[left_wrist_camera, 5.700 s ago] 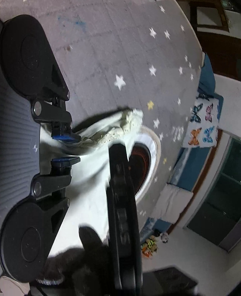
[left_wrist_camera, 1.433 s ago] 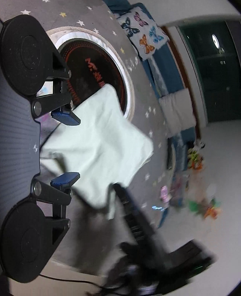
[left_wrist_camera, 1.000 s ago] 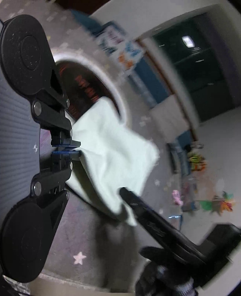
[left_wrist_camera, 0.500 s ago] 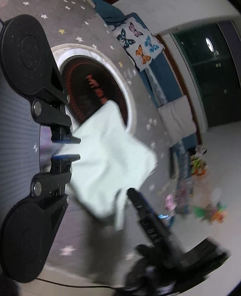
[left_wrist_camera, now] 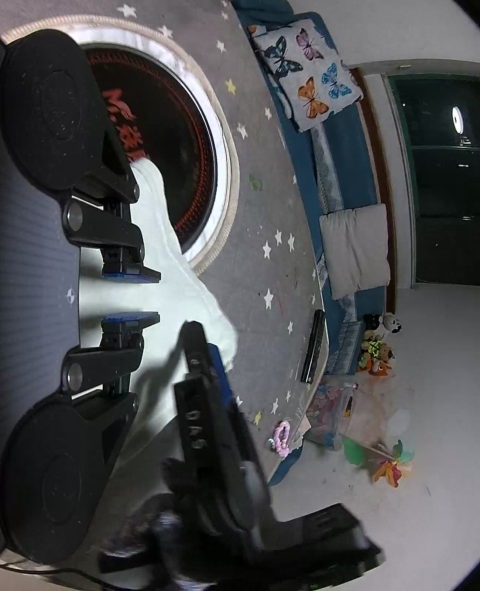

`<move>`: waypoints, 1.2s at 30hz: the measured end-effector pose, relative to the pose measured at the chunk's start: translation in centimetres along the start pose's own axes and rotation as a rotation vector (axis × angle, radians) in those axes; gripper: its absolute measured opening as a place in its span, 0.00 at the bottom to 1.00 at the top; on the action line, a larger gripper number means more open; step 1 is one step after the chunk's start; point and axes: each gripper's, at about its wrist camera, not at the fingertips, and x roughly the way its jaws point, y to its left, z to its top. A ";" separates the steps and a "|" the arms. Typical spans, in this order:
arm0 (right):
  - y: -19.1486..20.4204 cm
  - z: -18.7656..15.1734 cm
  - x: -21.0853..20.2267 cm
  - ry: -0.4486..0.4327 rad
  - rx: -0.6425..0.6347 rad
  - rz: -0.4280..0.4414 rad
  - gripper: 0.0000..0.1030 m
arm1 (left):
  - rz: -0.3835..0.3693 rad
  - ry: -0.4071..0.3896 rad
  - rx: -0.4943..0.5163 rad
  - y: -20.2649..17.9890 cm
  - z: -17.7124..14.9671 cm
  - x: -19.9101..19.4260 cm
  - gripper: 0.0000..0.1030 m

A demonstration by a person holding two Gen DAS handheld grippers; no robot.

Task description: Fold clothes

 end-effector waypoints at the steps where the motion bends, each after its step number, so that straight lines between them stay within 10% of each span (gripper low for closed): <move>1: -0.3 -0.1 0.3 0.003 0.010 0.000 0.28 | -0.001 0.005 -0.003 0.1 0.1 0.4 0.17; 9: -1.7 -1.6 1.7 0.025 0.037 -0.001 0.23 | 0.097 0.091 0.000 2.3 -1.2 3.2 0.17; 26: -2.1 -1.5 1.6 0.021 0.048 0.028 0.24 | 0.052 0.071 -0.113 2.5 2.2 6.8 0.17; 36: -0.9 -1.4 -0.9 -0.016 -0.005 0.023 0.24 | -0.018 0.013 -0.084 2.2 1.5 0.8 0.17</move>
